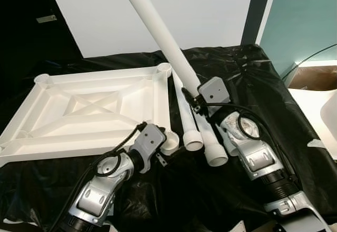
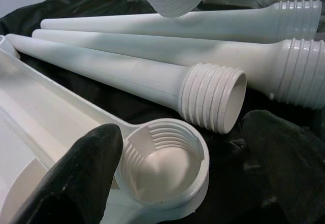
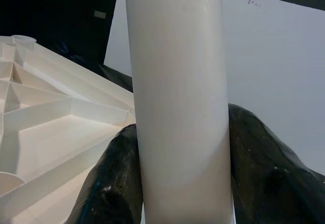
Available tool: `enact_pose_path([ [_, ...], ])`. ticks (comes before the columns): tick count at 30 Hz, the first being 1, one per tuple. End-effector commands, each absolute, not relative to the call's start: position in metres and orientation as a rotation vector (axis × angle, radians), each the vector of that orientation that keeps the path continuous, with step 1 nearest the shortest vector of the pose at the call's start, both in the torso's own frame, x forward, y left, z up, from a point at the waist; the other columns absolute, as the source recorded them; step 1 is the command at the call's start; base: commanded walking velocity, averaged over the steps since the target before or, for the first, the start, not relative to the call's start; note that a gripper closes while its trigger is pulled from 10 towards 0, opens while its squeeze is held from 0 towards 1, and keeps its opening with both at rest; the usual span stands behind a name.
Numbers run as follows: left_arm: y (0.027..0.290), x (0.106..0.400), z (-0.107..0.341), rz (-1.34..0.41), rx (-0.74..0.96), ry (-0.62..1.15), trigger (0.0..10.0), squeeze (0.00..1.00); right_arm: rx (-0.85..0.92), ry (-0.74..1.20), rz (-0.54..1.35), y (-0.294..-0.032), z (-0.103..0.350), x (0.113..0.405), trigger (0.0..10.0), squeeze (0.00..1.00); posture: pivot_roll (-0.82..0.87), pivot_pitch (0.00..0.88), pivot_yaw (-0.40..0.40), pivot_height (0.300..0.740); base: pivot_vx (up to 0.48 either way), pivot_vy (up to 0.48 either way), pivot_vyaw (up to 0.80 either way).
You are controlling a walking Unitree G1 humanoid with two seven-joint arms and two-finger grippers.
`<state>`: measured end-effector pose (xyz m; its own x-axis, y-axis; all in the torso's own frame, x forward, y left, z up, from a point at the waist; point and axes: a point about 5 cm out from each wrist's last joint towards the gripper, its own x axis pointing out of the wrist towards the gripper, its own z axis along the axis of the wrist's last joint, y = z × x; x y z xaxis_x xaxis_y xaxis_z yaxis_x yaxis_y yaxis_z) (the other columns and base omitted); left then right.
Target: Building children table
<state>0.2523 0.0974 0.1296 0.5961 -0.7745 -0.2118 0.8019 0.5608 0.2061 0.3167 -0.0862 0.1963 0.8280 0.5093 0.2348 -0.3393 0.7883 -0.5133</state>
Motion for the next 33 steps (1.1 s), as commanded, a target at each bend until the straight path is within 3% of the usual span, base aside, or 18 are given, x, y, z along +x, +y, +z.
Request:
enact_pose_path([
  [1,0.099,0.263,0.138,-0.809,0.274,0.05,10.0,0.0,-0.463,-0.391,0.462,-0.084,0.2,0.318,10.0,0.0,0.1,0.0,0.072,0.74,0.0,0.0,0.0],
  [6,0.098,0.269,0.149,-0.757,0.218,-0.008,10.0,0.0,-0.46,-0.393,0.461,-0.084,0.2,0.318,10.0,0.0,0.1,0.0,0.073,0.74,0.0,0.0,0.0],
  [9,0.106,0.282,0.183,-0.512,-0.069,-0.206,10.0,0.0,-0.448,-0.388,0.45,-0.085,0.198,0.317,10.0,0.0,0.09,0.0,0.081,0.74,0.0,0.0,0.0],
  [11,0.112,0.283,0.19,-0.412,-0.162,-0.257,10.0,0.0,-0.442,-0.384,0.445,-0.086,0.197,0.316,10.0,0.0,0.09,0.0,0.083,0.74,0.0,0.0,0.0],
  [22,0.118,0.284,0.198,-0.274,-0.14,-0.318,10.0,0.0,-0.414,-0.38,0.436,-0.086,0.197,0.318,10.0,0.0,0.1,0.0,0.083,0.74,0.0,0.0,0.0],
  [33,0.1,0.288,0.217,-0.179,-0.112,-0.421,10.0,0.0,-0.303,-0.338,0.396,-0.087,0.194,0.32,10.0,0.0,0.09,0.0,0.094,0.74,0.0,0.0,0.0],
])
